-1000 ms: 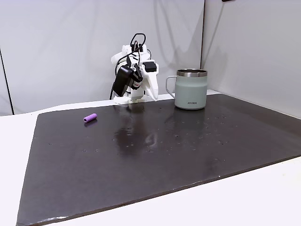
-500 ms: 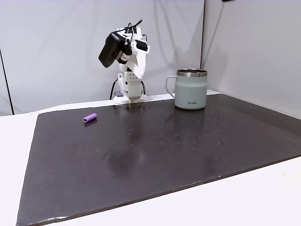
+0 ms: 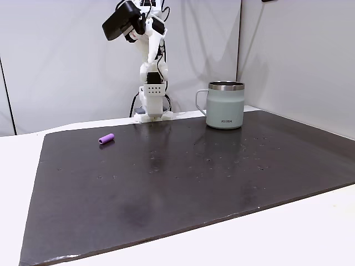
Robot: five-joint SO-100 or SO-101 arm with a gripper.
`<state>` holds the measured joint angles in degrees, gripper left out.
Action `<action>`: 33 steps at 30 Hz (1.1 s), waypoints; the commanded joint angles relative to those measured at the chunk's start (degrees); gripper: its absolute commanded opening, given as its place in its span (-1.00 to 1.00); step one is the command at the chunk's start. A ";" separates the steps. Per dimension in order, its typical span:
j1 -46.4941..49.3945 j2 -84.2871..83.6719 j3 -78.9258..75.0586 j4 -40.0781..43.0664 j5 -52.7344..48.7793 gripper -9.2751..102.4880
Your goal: Grasp a pengrip and put it in the cup.
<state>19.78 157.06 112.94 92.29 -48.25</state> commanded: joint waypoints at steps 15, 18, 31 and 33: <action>18.02 -29.36 -24.17 8.00 -17.14 -0.67; 21.80 -37.00 -28.30 9.23 -20.48 -0.66; 27.95 -62.05 -40.87 9.05 -25.22 -0.48; 28.04 -64.42 -40.61 7.82 -25.49 -0.44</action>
<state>47.11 93.96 75.59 102.22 -72.77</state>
